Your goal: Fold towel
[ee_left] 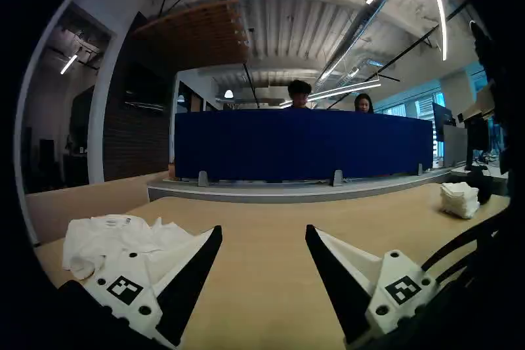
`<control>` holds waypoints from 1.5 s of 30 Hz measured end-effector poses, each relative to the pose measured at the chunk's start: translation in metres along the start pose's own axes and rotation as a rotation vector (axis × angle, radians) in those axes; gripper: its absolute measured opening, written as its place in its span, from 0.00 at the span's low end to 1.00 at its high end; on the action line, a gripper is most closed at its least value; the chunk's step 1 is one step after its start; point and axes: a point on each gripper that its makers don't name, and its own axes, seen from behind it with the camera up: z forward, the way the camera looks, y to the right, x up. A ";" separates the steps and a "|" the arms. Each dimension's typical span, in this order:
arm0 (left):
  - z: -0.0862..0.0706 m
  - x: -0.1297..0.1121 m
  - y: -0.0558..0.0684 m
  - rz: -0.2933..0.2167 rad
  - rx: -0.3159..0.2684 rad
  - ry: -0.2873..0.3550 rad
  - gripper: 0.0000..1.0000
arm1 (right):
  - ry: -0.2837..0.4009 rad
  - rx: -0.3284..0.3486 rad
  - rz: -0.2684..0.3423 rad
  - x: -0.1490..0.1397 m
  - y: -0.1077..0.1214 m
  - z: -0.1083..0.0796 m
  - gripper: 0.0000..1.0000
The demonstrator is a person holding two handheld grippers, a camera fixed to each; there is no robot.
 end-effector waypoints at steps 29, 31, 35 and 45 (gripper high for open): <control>0.001 -0.006 0.001 0.004 0.002 -0.017 0.94 | 0.108 -0.033 0.070 0.050 0.053 -0.034 1.00; 0.001 -0.006 0.001 0.004 0.002 -0.017 0.94 | 0.119 -0.047 0.076 0.051 0.065 -0.040 1.00; 0.001 -0.007 0.001 0.004 0.001 -0.018 0.95 | 0.142 -0.075 0.087 0.048 0.091 -0.050 1.00; 0.001 -0.007 0.002 0.005 0.001 -0.018 0.95 | 0.212 -0.109 0.131 0.003 0.118 -0.048 1.00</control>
